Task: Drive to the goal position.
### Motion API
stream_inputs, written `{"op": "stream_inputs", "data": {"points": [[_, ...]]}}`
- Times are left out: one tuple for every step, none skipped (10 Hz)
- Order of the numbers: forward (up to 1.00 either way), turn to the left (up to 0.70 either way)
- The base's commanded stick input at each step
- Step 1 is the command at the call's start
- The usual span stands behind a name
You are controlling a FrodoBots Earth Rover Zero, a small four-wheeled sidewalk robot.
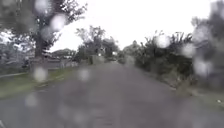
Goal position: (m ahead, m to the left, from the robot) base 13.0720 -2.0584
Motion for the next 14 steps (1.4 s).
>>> {"op": "stream_inputs", "data": {"points": [[1.0, 0.0], [1.0, 0.0], [1.0, 0.0], [1.0, 0.0], [1.0, 0.0], [1.0, 0.0], [1.0, 0.0], [1.0, 0.0], [1.0, 0.0], [1.0, 0.0], [1.0, 0.0], [1.0, 0.0], [1.0, 0.0], [1.0, 0.0]]}}
